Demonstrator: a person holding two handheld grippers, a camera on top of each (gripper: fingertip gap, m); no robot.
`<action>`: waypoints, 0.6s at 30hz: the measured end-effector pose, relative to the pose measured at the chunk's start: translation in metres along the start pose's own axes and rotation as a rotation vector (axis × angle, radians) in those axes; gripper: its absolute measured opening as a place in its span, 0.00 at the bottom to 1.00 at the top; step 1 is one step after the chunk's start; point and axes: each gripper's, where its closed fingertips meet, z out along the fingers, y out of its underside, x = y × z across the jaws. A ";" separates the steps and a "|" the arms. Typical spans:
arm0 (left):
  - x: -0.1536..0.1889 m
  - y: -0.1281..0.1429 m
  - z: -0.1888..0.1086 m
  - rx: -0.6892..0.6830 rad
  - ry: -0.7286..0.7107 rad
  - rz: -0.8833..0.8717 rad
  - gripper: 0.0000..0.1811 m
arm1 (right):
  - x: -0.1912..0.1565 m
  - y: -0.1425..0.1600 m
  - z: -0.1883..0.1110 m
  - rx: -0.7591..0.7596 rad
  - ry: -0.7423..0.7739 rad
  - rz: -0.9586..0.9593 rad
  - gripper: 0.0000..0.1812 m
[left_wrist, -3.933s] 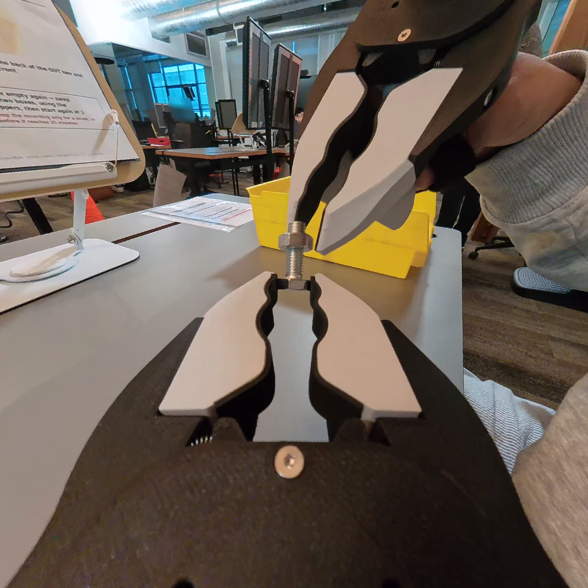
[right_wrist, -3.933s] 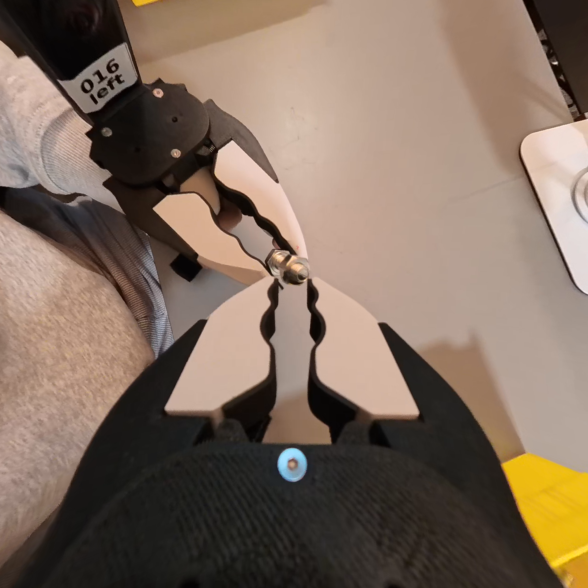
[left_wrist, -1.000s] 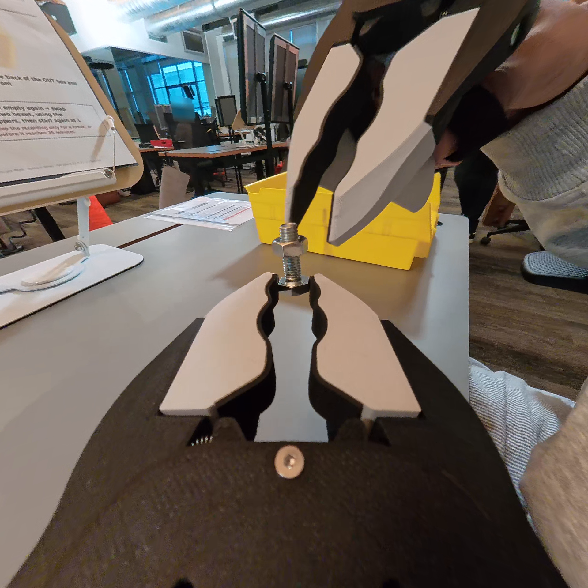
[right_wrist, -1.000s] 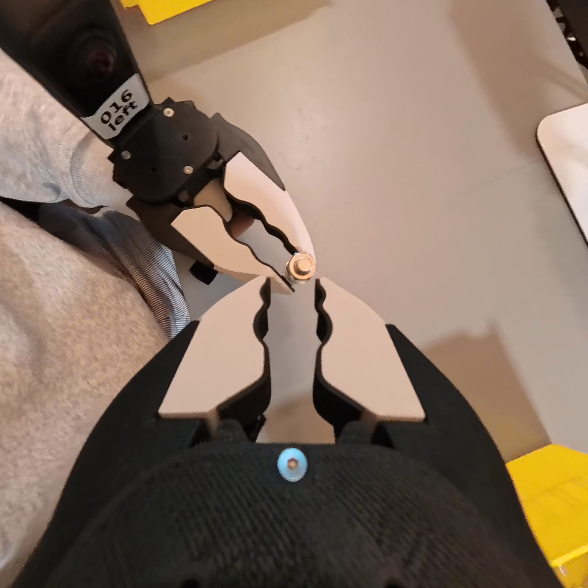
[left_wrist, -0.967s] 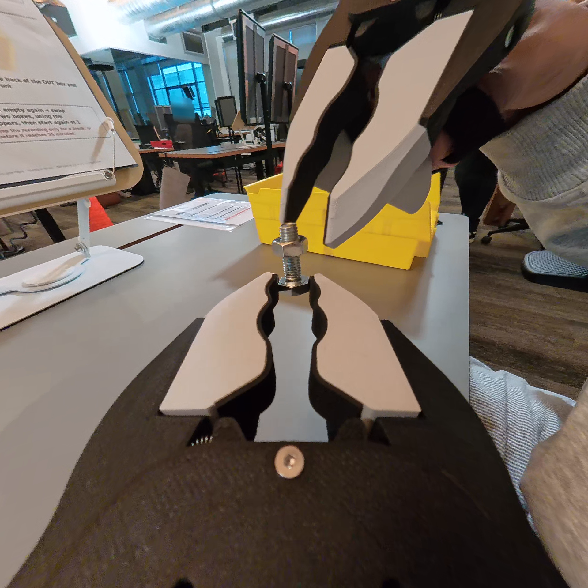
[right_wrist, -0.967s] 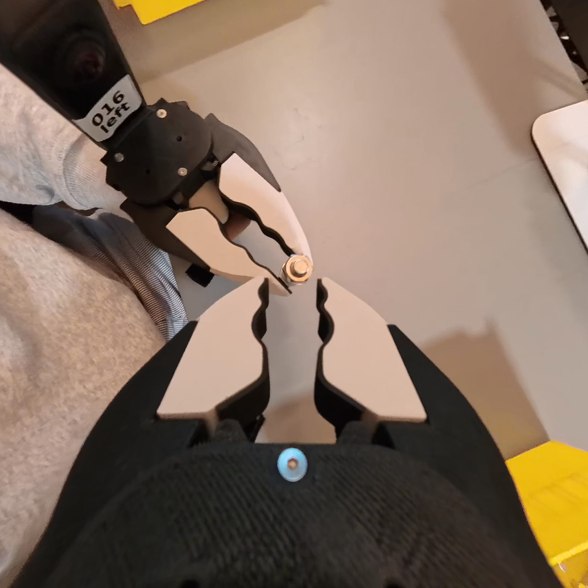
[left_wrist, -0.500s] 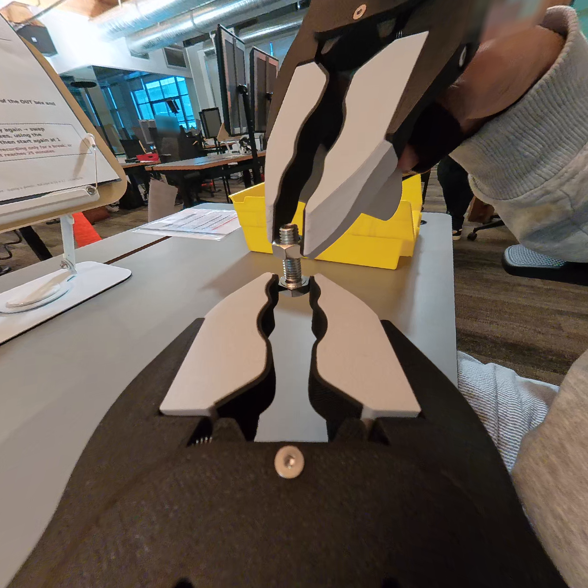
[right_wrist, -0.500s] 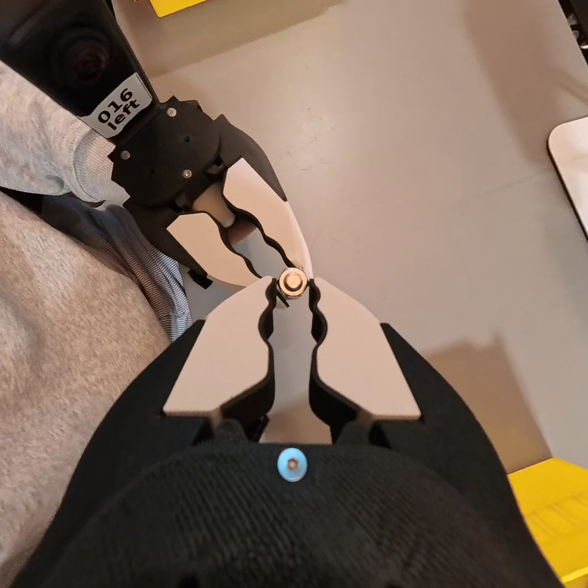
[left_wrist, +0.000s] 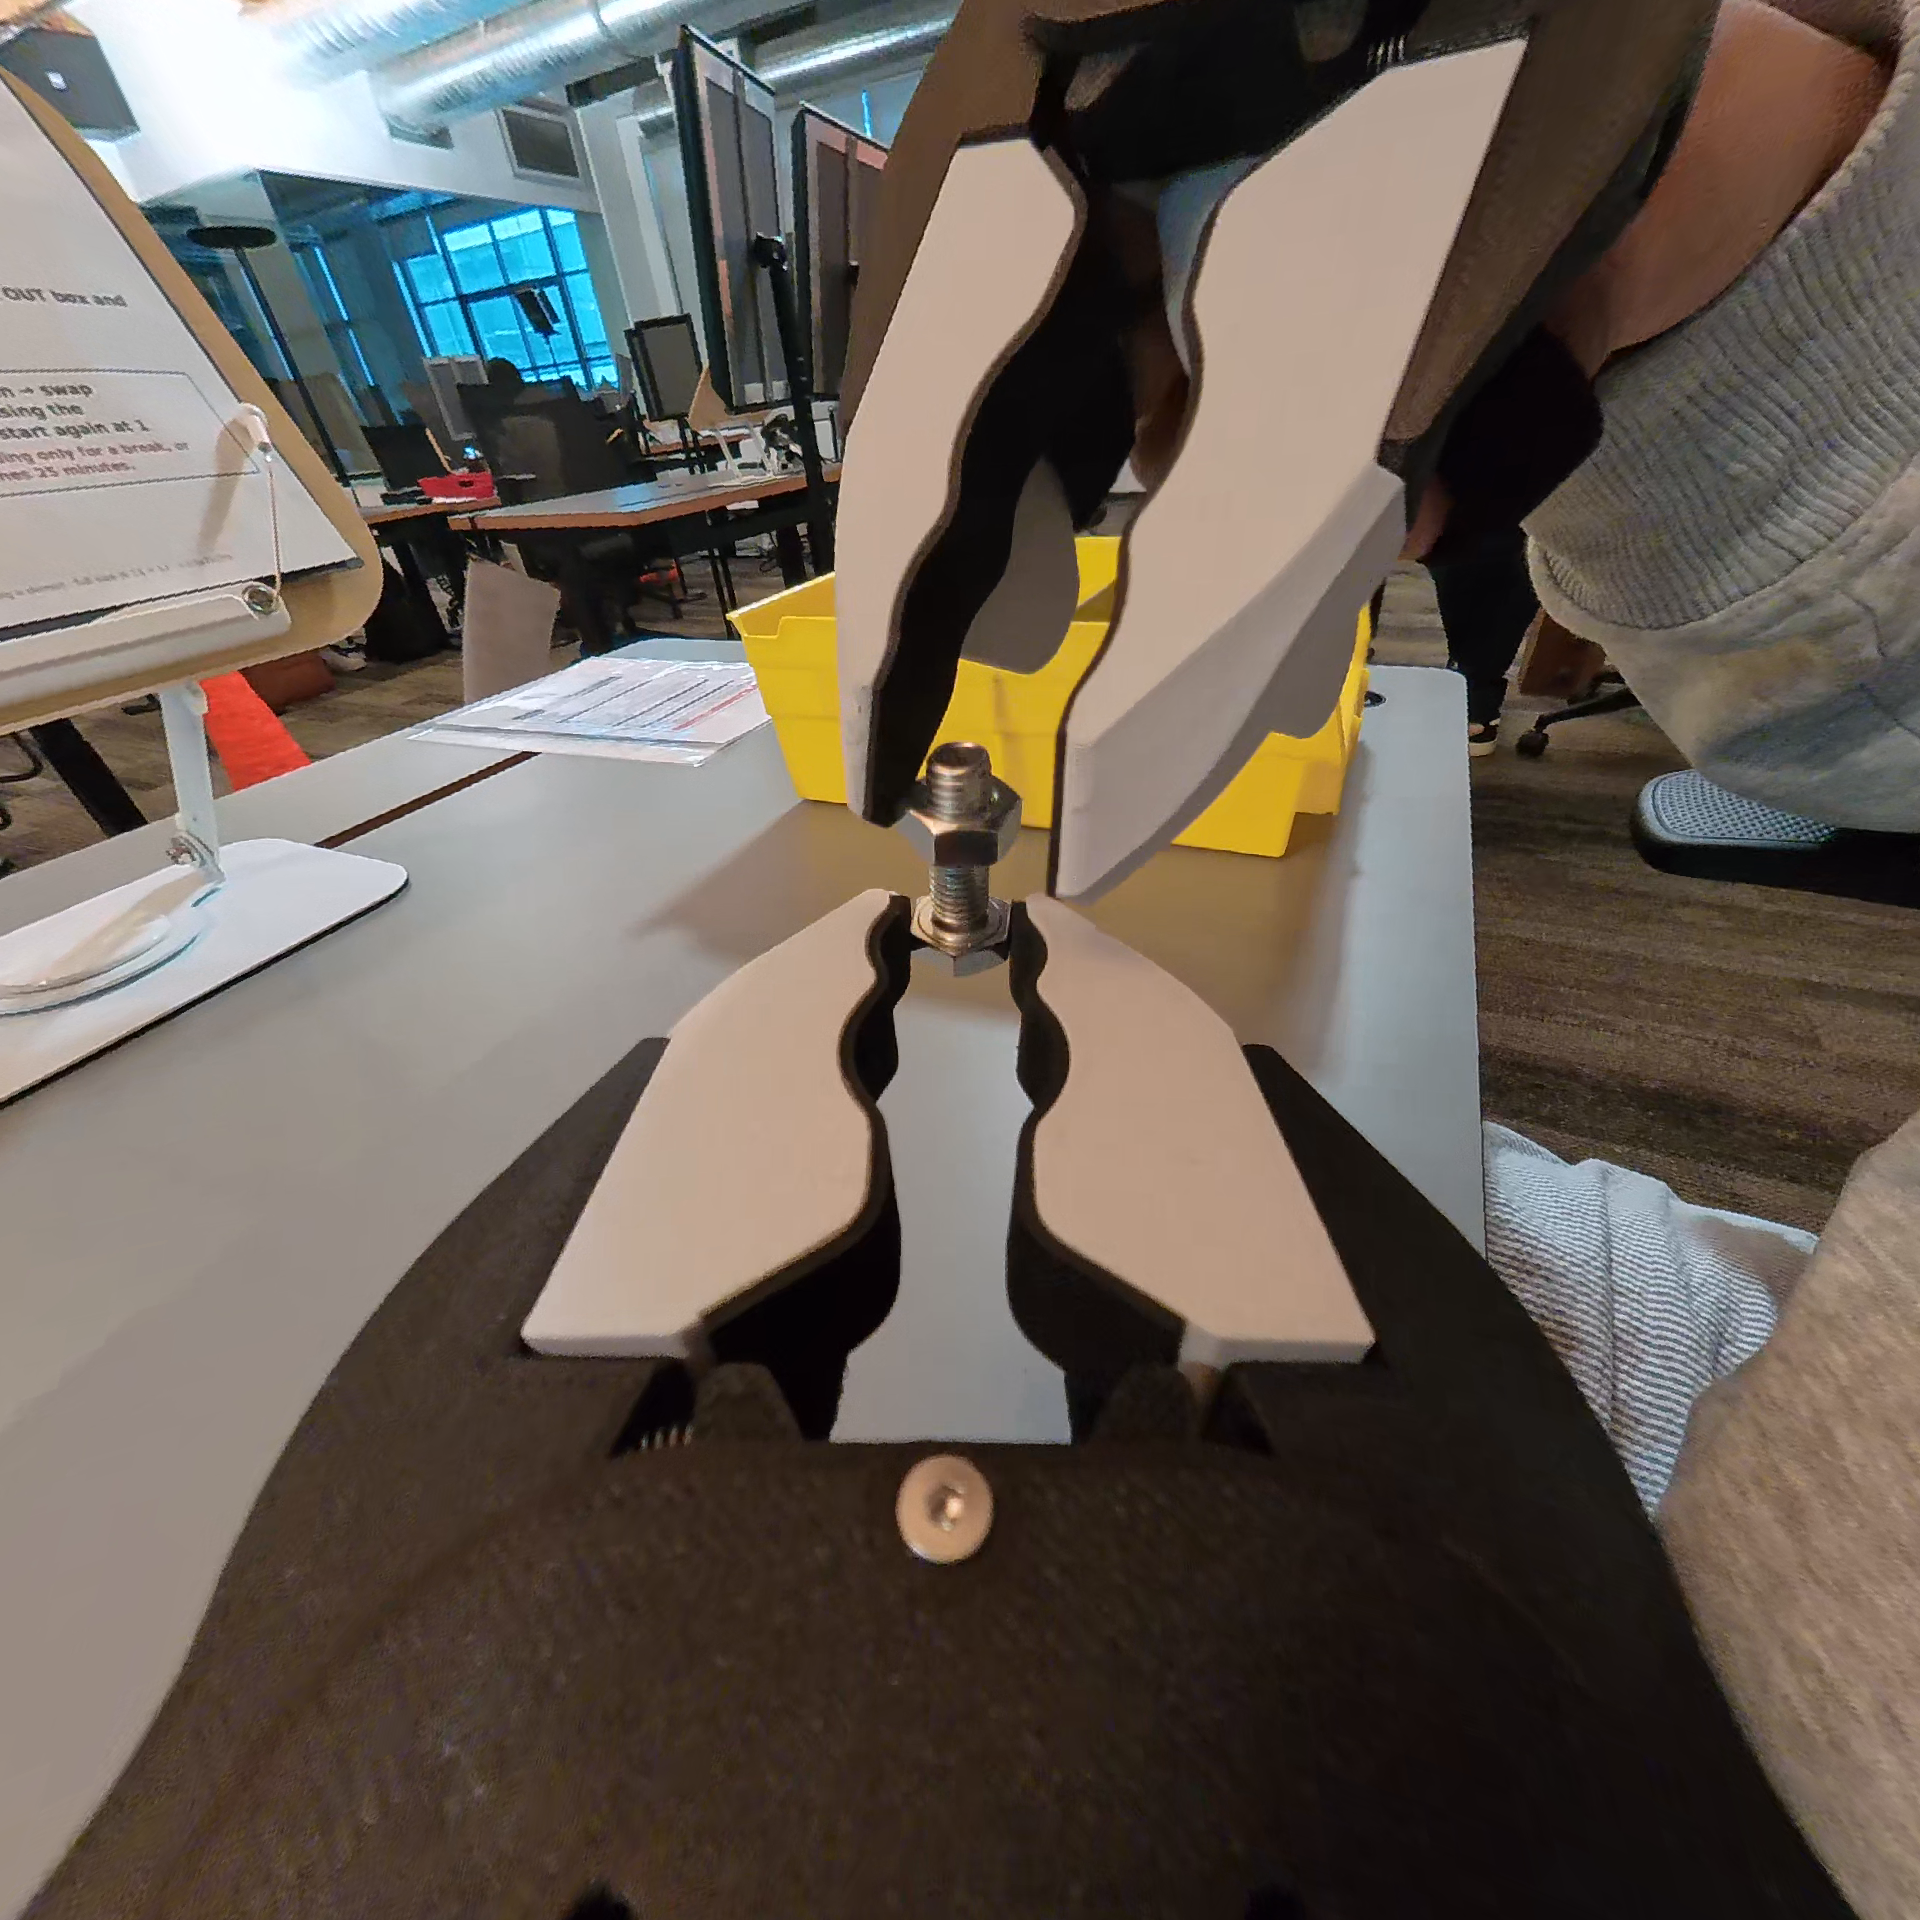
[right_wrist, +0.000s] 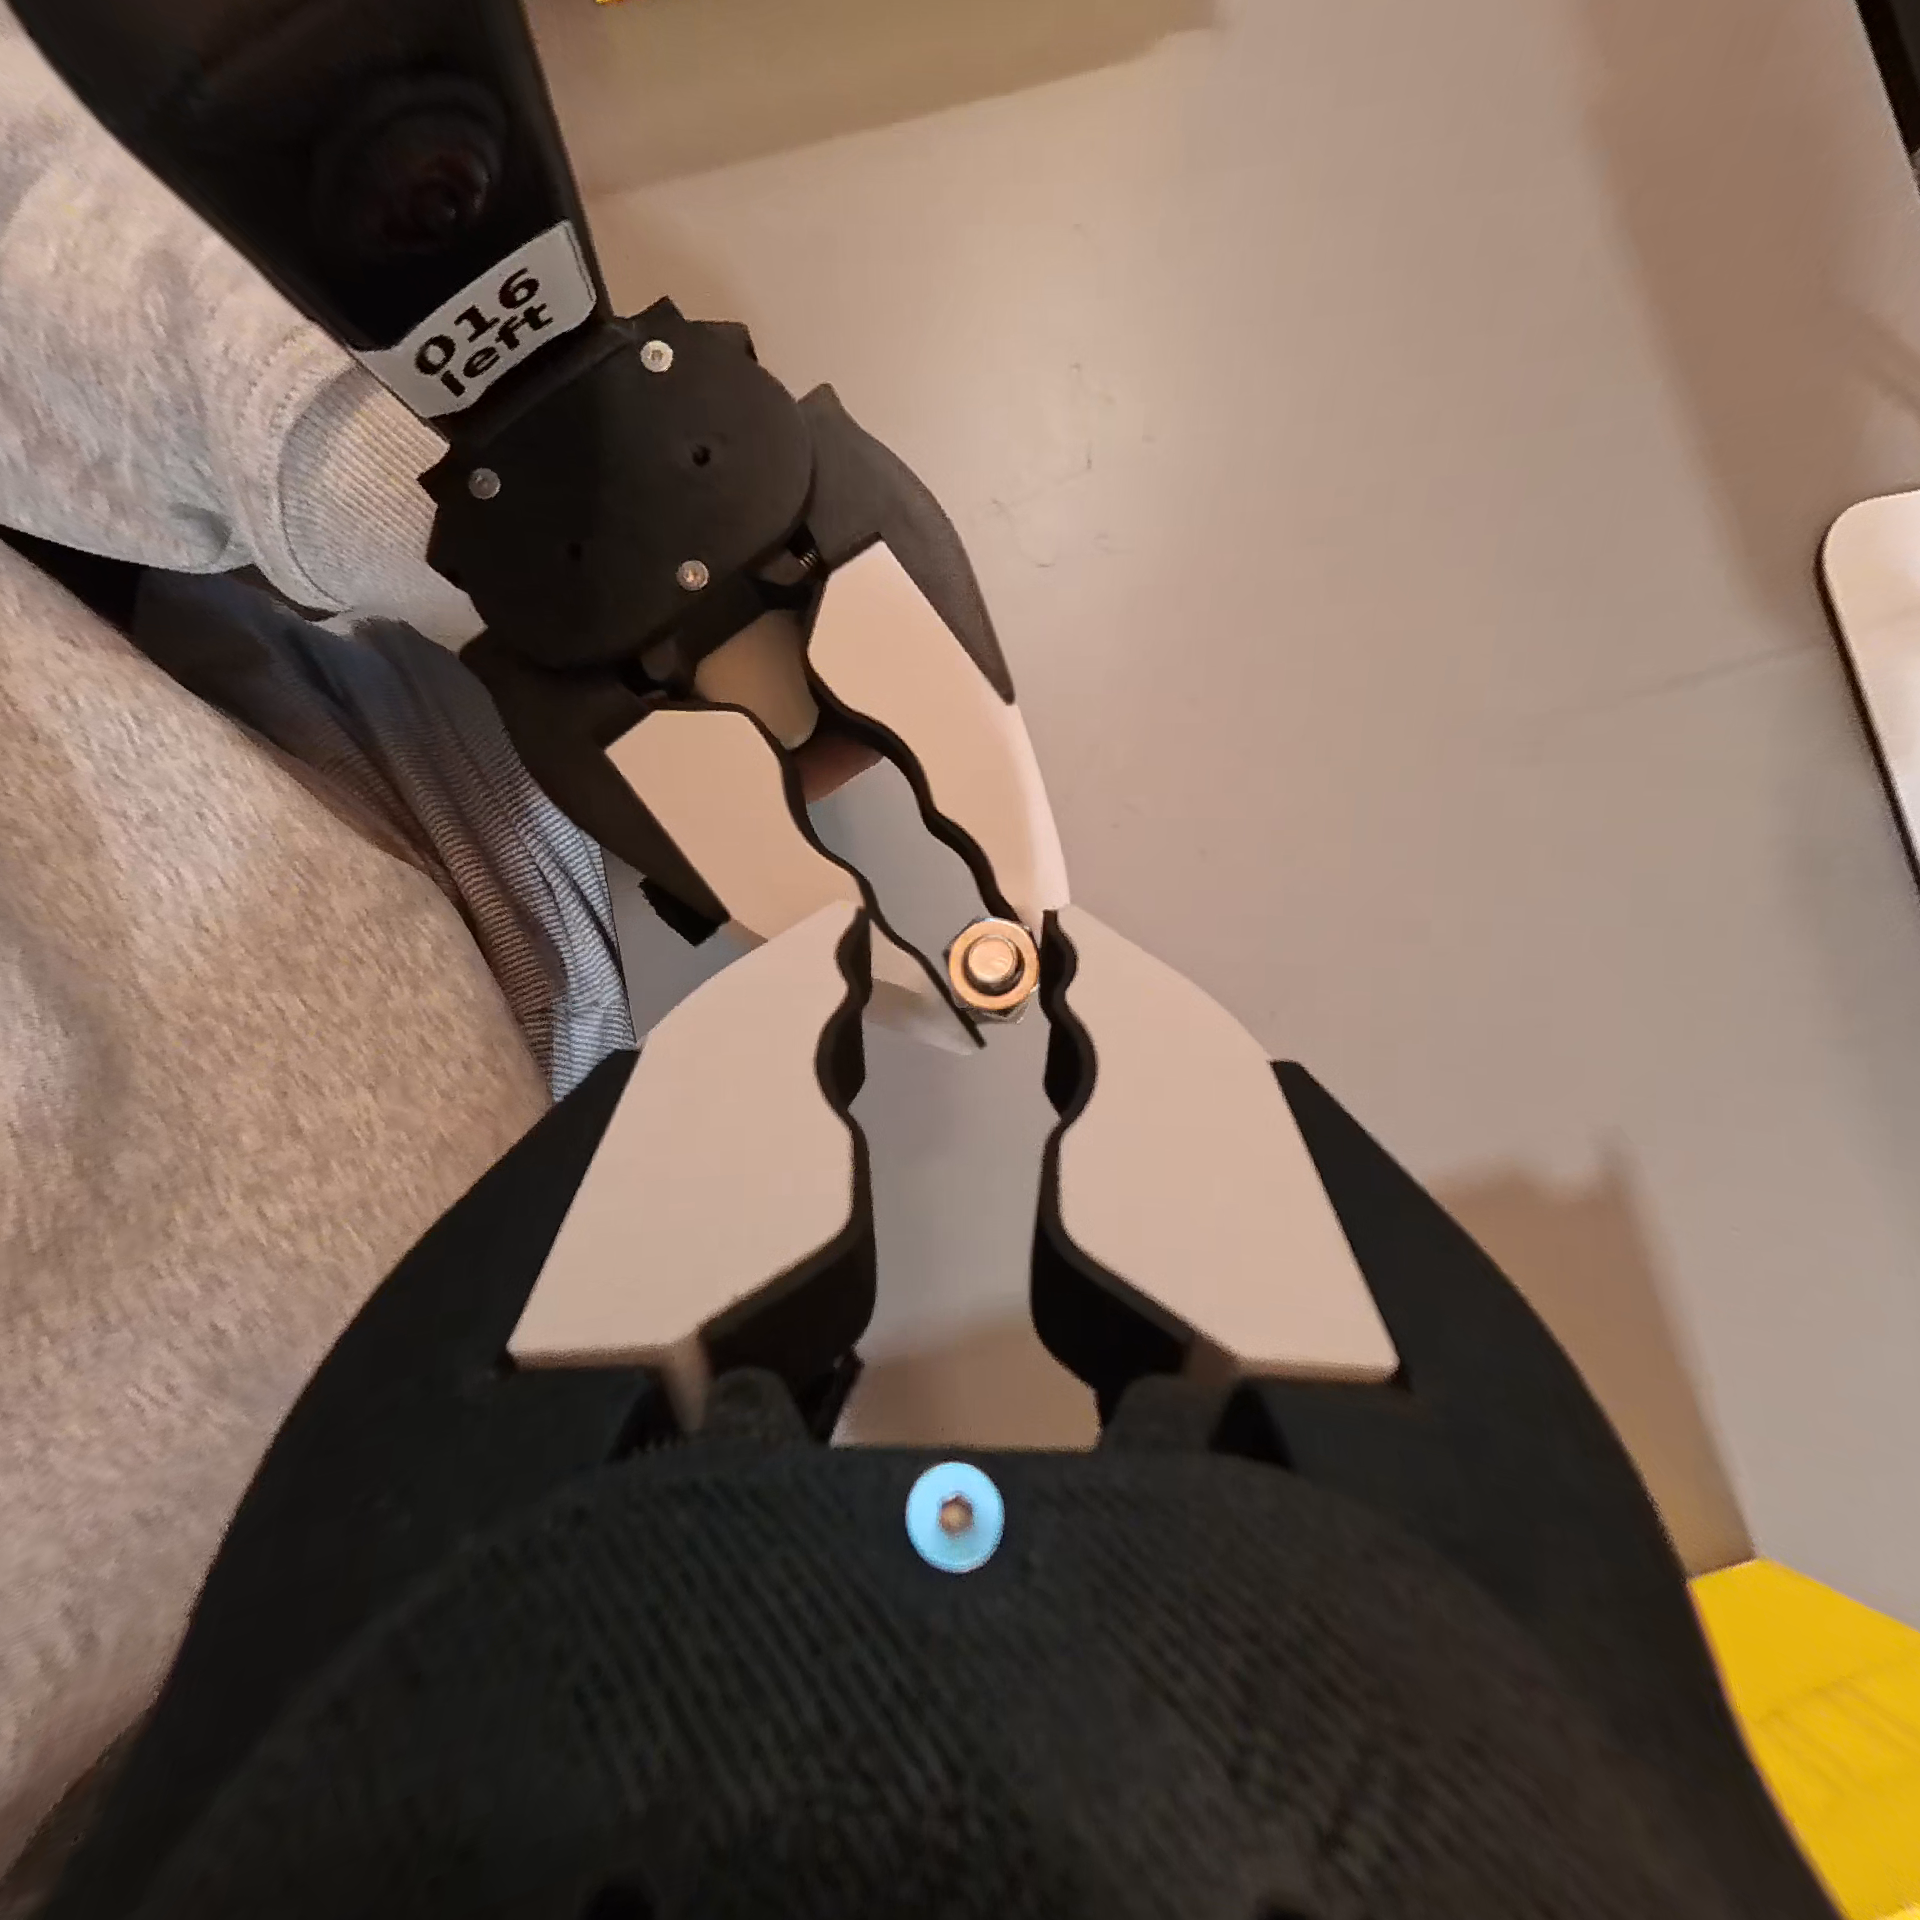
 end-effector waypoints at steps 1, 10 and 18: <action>0.000 0.000 0.000 -0.001 0.000 0.000 0.11 | -0.001 0.000 0.000 -0.002 0.004 -0.010 0.18; -0.001 0.004 0.001 -0.020 -0.003 -0.009 0.11 | -0.006 -0.003 0.004 -0.004 0.014 -0.057 0.18; -0.008 0.006 0.001 -0.034 -0.033 -0.031 0.11 | -0.013 -0.003 0.001 -0.023 0.006 -0.077 0.16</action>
